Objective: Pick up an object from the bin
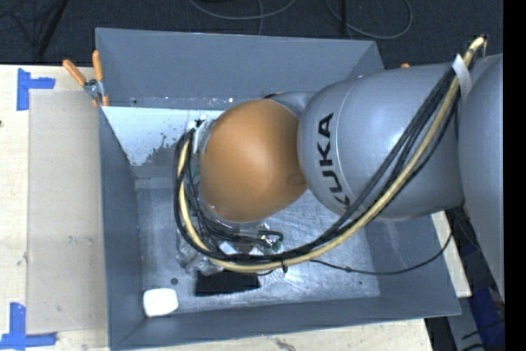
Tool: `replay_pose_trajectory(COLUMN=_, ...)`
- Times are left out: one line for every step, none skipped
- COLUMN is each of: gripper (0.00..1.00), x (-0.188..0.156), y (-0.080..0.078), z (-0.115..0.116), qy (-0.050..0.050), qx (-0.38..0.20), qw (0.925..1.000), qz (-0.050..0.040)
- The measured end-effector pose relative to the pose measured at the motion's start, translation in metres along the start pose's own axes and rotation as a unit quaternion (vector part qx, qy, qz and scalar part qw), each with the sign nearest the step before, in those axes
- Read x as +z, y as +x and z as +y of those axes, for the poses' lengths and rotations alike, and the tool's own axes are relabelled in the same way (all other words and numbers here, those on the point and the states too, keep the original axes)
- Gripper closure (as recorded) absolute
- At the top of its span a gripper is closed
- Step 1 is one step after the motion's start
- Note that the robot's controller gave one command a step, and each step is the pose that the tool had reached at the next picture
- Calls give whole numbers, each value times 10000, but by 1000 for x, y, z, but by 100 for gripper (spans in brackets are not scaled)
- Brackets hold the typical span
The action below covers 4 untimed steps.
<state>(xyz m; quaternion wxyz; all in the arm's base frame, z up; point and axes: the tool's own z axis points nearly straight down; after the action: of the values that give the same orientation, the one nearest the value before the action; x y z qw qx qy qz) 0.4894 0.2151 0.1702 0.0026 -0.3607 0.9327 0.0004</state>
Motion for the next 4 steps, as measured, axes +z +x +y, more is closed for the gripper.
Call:
replay_pose_trajectory(gripper=100, x=-17, y=-40, z=-6, qy=-12, qx=209, qw=9998, qz=34)
replay_pose_trajectory(gripper=0, x=-7, y=-10, z=0, qy=-13, qx=430, qw=9991, qz=43)
replay_pose_trajectory(gripper=0, x=-8, y=-11, z=-1, qy=-12, qx=440, qw=9990, qz=34)
replay_pose_trajectory(gripper=100, x=95, y=13, z=-16, qy=-15, qx=-542, qw=9985, qz=40)
